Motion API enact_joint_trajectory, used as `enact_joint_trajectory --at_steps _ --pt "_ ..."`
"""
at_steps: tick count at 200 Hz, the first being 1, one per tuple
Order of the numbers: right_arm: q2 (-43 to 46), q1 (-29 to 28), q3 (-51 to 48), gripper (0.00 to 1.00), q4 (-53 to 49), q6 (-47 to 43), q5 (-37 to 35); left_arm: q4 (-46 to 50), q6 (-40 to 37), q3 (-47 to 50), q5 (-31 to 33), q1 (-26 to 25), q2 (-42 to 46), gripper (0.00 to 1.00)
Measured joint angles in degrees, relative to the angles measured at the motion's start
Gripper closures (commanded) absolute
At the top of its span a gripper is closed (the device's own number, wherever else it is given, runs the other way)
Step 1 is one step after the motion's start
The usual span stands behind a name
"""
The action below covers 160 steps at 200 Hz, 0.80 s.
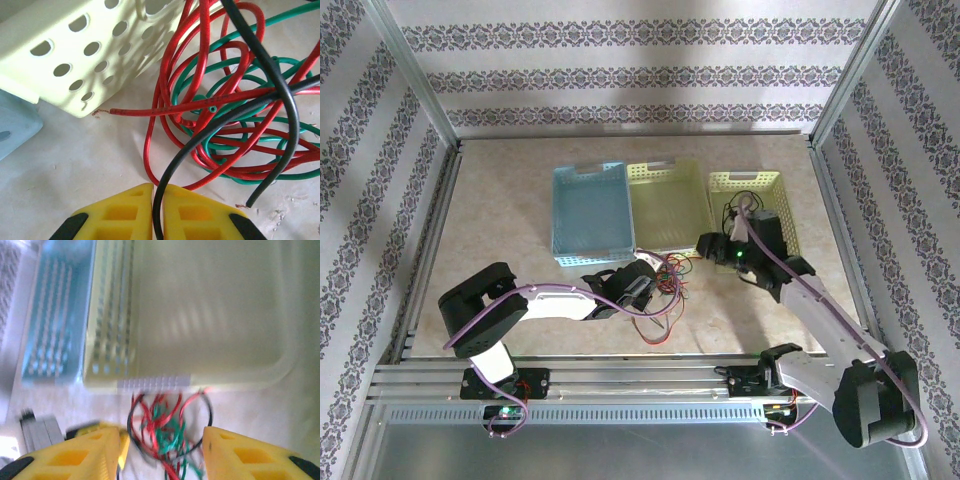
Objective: Untangle the cables
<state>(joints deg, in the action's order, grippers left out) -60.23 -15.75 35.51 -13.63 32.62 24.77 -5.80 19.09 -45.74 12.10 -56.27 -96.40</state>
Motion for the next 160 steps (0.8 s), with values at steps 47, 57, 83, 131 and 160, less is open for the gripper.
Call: enact_joint_trajectory --at_steps 47,57,83,131,160 --pt "-4.96 -3.23 -2.08 0.56 -2.03 -0.09 2.73 0.00 0.00 0.00 -0.57 0.00 0.59 0.88" --pt "-5.97 -3.21 -2.08 0.57 -1.97 -0.17 2.78 0.00 0.00 0.00 -0.90 0.00 0.70 0.88" --pt "-9.73 -3.21 -2.05 0.58 -0.85 -0.20 3.82 -0.02 0.00 0.00 -1.36 0.00 0.72 0.88" --pt "-14.97 -3.21 -1.90 0.63 0.26 -0.61 5.38 -0.04 0.00 0.00 -1.55 0.00 0.79 0.87" --pt "-16.15 -3.21 -1.88 0.68 1.73 -0.90 5.55 -0.17 -0.46 0.00 -2.93 0.00 0.79 0.83"
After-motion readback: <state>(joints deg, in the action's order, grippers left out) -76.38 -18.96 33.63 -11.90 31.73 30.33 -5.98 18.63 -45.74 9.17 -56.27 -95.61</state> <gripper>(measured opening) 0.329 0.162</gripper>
